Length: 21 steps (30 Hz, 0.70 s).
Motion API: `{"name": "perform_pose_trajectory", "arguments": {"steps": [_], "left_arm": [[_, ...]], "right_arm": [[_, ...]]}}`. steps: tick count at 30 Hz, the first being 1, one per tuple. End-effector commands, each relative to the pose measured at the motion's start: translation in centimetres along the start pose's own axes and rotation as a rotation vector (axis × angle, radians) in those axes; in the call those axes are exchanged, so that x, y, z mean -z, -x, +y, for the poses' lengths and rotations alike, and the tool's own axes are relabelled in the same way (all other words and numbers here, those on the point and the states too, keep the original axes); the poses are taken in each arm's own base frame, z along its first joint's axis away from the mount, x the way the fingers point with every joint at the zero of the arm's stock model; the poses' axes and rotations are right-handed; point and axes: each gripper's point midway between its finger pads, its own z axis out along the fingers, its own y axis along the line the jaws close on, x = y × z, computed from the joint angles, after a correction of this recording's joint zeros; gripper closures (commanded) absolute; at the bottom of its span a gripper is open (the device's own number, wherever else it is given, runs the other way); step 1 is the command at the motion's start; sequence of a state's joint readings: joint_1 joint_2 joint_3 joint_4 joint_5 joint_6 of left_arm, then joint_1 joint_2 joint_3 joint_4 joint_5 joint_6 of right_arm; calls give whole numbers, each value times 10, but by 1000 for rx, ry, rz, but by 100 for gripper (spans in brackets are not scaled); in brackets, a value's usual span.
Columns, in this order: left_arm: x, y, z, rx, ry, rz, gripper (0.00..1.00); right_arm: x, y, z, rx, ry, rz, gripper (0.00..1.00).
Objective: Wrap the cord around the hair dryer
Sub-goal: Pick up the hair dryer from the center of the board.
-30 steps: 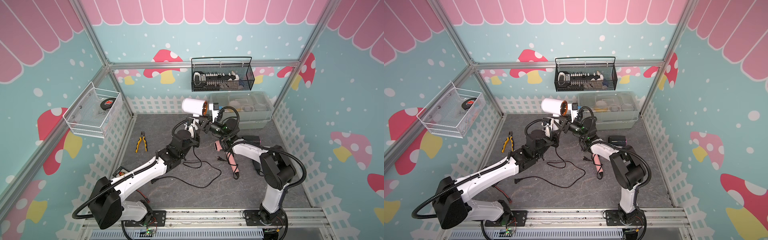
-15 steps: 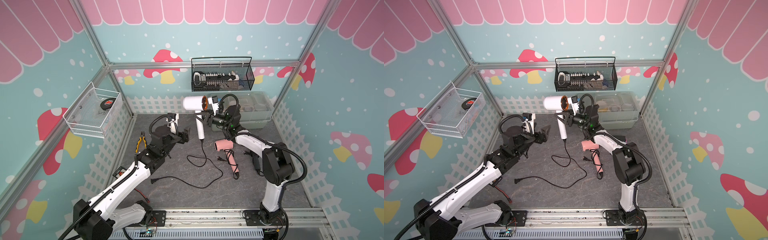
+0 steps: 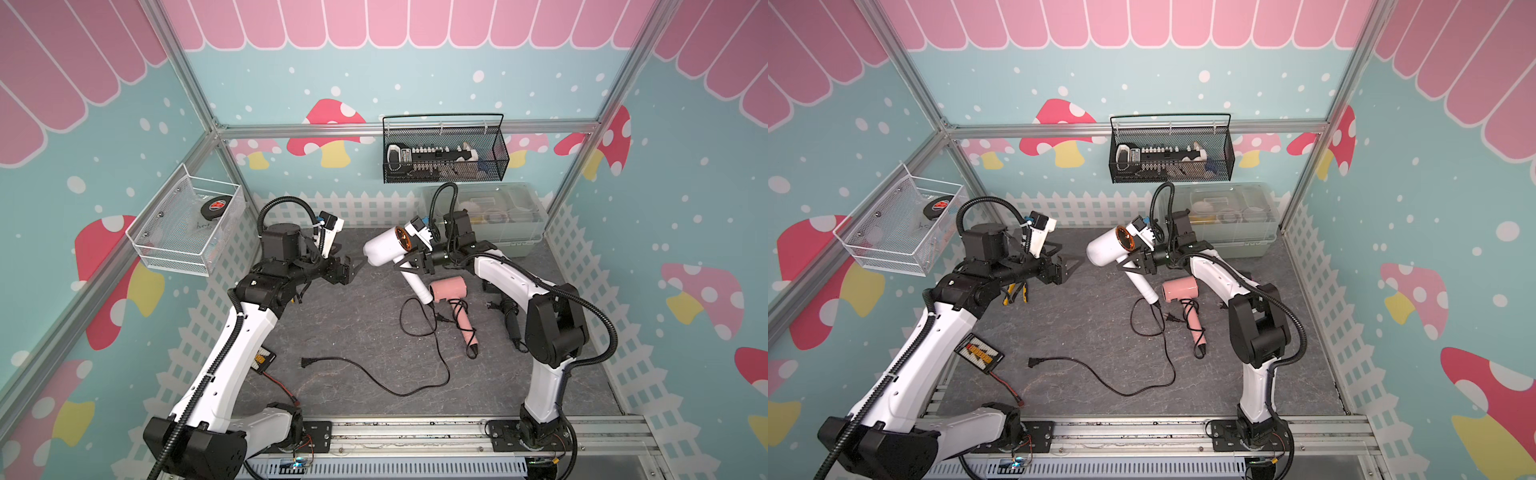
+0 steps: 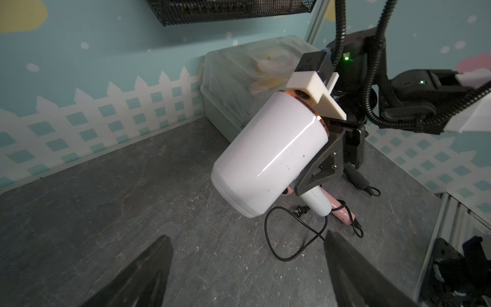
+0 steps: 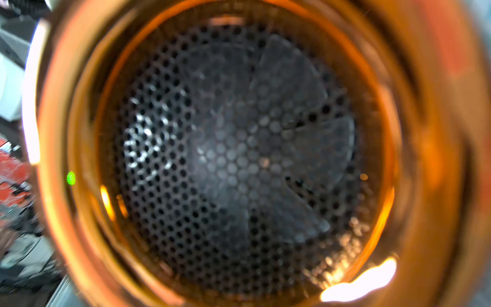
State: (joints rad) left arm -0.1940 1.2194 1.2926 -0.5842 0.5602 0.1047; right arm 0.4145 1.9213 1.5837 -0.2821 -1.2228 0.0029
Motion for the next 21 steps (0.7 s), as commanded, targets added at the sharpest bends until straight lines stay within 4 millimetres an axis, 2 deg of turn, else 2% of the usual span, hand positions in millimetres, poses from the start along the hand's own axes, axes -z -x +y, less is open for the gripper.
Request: {"name": "perform_pose_trajectory", "arguments": {"steps": [1,7,11,17,21], "left_arm": [[2,-11,-25,-55,-157,53,11],[-6,-6,-48,-43,-346,52,11],[-19,-9,-62,-86,-412,128,11],[-41,-11,-75,-150,-490,258,11],[-52,-8,-99,-200,-553,286,12]], "right_arm": [[12,7,52,161,100,25,83],[11,-9,73,221,107,137,82],[6,-22,77,239,112,261,82],[6,-14,88,270,162,278,82],[6,-16,85,270,156,307,82]]}}
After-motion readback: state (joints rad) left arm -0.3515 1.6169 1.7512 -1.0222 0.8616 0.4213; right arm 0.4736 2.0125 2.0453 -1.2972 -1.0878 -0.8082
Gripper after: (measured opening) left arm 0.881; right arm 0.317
